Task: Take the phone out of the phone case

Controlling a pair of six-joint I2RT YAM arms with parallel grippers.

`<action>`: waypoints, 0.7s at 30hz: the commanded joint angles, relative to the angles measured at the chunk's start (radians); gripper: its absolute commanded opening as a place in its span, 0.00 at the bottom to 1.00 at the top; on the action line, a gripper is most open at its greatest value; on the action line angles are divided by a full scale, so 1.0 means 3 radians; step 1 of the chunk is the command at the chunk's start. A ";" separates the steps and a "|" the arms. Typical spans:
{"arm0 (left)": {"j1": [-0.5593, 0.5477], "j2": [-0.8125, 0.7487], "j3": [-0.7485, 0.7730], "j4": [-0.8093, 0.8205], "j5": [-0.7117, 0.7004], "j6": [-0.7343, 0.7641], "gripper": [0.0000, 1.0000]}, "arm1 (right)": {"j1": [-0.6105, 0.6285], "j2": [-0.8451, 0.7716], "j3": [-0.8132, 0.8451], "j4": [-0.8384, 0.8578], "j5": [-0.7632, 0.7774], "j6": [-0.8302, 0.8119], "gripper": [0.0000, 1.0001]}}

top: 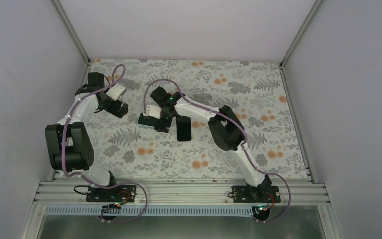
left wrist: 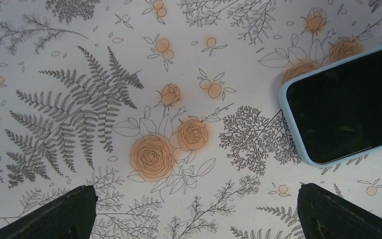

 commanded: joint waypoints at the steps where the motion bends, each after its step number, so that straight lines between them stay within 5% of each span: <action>1: 0.0052 -0.0097 -0.0108 0.0120 0.0007 -0.0036 1.00 | 0.0008 0.0151 0.0245 0.0111 0.0299 0.0034 1.00; 21: 0.0139 -0.0112 -0.0206 -0.0041 0.0309 0.0158 1.00 | -0.0095 0.0529 0.0564 -0.0541 -0.0499 -0.0551 1.00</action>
